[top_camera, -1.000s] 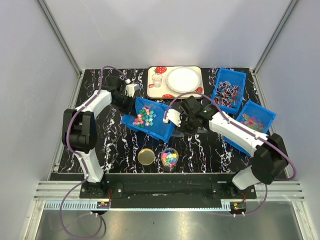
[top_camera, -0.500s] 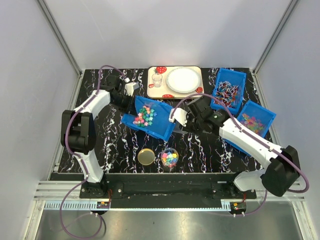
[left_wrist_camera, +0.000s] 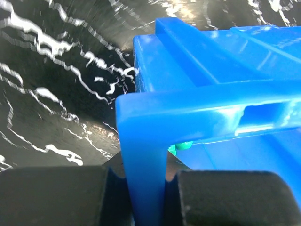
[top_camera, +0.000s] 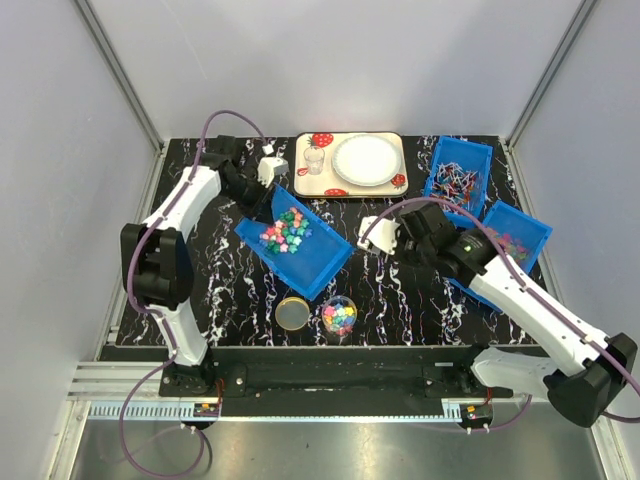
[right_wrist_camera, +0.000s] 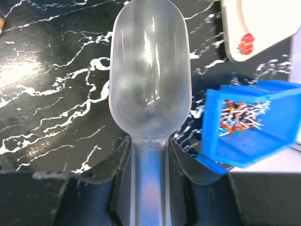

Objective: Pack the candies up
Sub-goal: Adjust the storage box, then scoop the fake candies from the storage box.

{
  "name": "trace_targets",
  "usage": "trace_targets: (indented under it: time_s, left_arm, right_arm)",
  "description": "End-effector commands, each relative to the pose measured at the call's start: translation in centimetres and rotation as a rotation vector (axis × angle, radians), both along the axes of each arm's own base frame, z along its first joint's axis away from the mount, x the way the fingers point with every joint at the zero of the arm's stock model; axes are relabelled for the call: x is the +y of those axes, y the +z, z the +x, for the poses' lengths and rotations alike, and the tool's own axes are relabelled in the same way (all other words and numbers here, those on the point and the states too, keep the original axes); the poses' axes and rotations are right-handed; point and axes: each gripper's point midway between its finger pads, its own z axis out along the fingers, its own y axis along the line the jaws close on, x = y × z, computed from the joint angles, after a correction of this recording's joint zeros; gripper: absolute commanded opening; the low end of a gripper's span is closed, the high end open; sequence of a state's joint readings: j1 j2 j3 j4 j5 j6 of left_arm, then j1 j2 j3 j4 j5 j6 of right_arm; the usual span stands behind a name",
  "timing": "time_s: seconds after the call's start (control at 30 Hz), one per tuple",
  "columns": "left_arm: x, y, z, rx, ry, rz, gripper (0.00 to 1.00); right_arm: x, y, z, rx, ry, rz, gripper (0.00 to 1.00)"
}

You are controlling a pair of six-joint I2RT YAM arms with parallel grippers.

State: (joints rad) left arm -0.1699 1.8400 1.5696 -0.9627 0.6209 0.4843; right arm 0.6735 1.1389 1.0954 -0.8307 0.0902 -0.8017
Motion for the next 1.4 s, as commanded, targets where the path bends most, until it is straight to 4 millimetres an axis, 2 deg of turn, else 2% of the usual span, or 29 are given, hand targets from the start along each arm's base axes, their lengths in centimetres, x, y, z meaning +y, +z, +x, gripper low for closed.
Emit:
trace_targets:
  time_s: [0.0, 0.07, 0.1, 0.13, 0.2, 0.23, 0.27, 0.3, 0.33, 0.43, 0.5, 0.53, 0.57, 0.6, 0.63, 0.67, 0.7, 0.9, 0.93, 1.0, 1.03, 1.1, 1.13, 1.17, 1.2, 1.23, 1.27, 1.3, 1.37]
  left_arm:
    - [-2.0, 6.1, -2.0, -0.141, -0.199, -0.16, 0.0]
    - [-2.9, 7.0, -2.9, -0.143, -0.224, -0.263, 0.0]
    - [-3.1, 7.7, -2.5, -0.189, -0.225, -0.285, 0.0]
    - [-3.2, 7.4, -2.9, -0.174, -0.217, -0.3, 0.0]
    - [-3.6, 8.0, -2.5, -0.223, -0.222, -0.331, 0.0]
    - [-3.7, 7.6, -2.8, -0.207, -0.211, -0.338, 0.0]
    - [-3.8, 7.8, -2.3, -0.239, -0.211, -0.348, 0.0]
    - [-3.9, 8.1, -2.3, -0.26, -0.206, -0.354, 0.0]
    - [-3.9, 7.5, -2.5, -0.232, -0.177, -0.357, 0.0]
    - [-3.8, 7.5, -1.0, -0.244, -0.098, -0.335, 0.0]
    - [-3.0, 6.4, 1.2, -0.261, 0.007, -0.24, 0.0]
    - [-2.7, 6.0, 2.3, -0.243, 0.07, -0.203, 0.0]
    - [-1.3, 4.7, 3.3, -0.231, 0.15, -0.104, 0.0]
    - [-1.0, 4.3, 3.6, -0.212, 0.177, -0.075, 0.0]
    - [-0.8, 4.8, 4.2, -0.211, 0.195, -0.061, 0.0]
    - [-0.3, 3.3, 3.8, -0.148, 0.211, -0.019, 0.0]
    - [-0.1, 3.1, 3.9, -0.132, 0.229, -0.001, 0.0]
    - [0.7, 3.1, 3.6, -0.068, 0.305, 0.056, 0.0]
    - [1.0, 3.0, 3.6, -0.06, 0.32, 0.074, 0.0]
    - [1.0, 3.2, 3.6, -0.056, 0.326, 0.072, 0.0]
    - [1.1, 3.3, 3.6, -0.057, 0.332, 0.073, 0.0]
    - [1.0, 3.4, 3.6, -0.053, 0.338, 0.067, 0.0]
    - [1.1, 3.4, 3.7, -0.058, 0.344, 0.071, 0.0]
    - [1.1, 3.4, 3.8, -0.058, 0.353, 0.071, 0.0]
    - [1.1, 3.1, 3.7, -0.05, 0.363, 0.076, 0.0]
    - [1.3, 3.1, 3.9, -0.057, 0.376, 0.083, 0.0]
    - [1.4, 3.1, 4.0, -0.059, 0.383, 0.087, 0.0]
    - [1.5, 2.9, 4.0, -0.056, 0.394, 0.093, 0.0]
    - [1.9, 2.8, 4.2, -0.065, 0.416, 0.107, 0.0]
  right_arm:
    - [-0.7, 5.9, 1.1, -0.16, -0.028, 0.055, 0.0]
    - [-0.7, 7.3, 1.2, -0.194, -0.034, 0.078, 0.0]
    - [-0.7, 8.0, 1.3, -0.211, -0.038, 0.091, 0.0]
    - [-0.7, 8.4, 1.4, -0.223, -0.04, 0.101, 0.0]
    - [-0.5, 9.7, 1.3, -0.247, -0.037, 0.137, 0.0]
    - [-0.4, 10.3, 1.2, -0.253, -0.034, 0.155, 0.0]
    - [0.0, 10.9, 0.8, -0.253, -0.021, 0.186, 0.0]
    - [0.2, 12.0, 0.7, -0.266, -0.015, 0.218, 0.0]
    - [0.4, 12.5, 0.5, -0.265, -0.008, 0.235, 0.0]
    - [1.2, 13.8, 0.2, -0.262, 0.015, 0.284, 0.0]
    - [1.7, 14.7, -0.1, -0.264, 0.039, 0.313, 0.0]
    - [2.1, 14.5, -0.4, -0.239, 0.06, 0.32, 0.0]
    - [2.5, 14.6, -0.7, -0.222, 0.082, 0.33, 0.0]
    - [2.8, 15.1, -0.8, -0.223, 0.093, 0.337, 0.0]
    - [3.0, 14.5, -0.8, -0.2, 0.106, 0.32, 0.0]
    - [3.2, 14.5, -0.9, -0.191, 0.12, 0.316, 0.0]
    - [3.4, 14.6, -0.8, -0.189, 0.128, 0.307, 0.0]
    - [6.3, 12.5, -1.1, -0.134, 0.22, 0.177, 0.0]
    - [6.7, 11.6, -0.5, -0.128, 0.218, 0.126, 0.0]
    - [7.8, 11.4, -0.3, -0.117, 0.246, 0.099, 0.0]
    - [8.4, 10.2, 0.4, -0.094, 0.256, 0.058, 0.0]
    - [9.0, 10.3, 1.2, -0.088, 0.261, 0.028, 0.0]
    - [9.6, 9.1, 1.9, -0.054, 0.27, -0.01, 0.0]
    - [10.0, 9.8, 2.2, -0.059, 0.278, -0.012, 0.0]
    - [10.0, 9.2, 1.9, -0.023, 0.29, -0.051, 0.0]
    - [10.4, 7.9, 2.6, 0.008, 0.298, -0.1, 0.0]
    - [10.6, 8.4, 3.0, 0.0, 0.303, -0.115, 0.0]
    - [10.7, 7.1, 3.3, 0.036, 0.306, -0.166, 0.0]
    - [10.7, 7.4, 4.2, 0.021, 0.313, -0.214, 0.0]
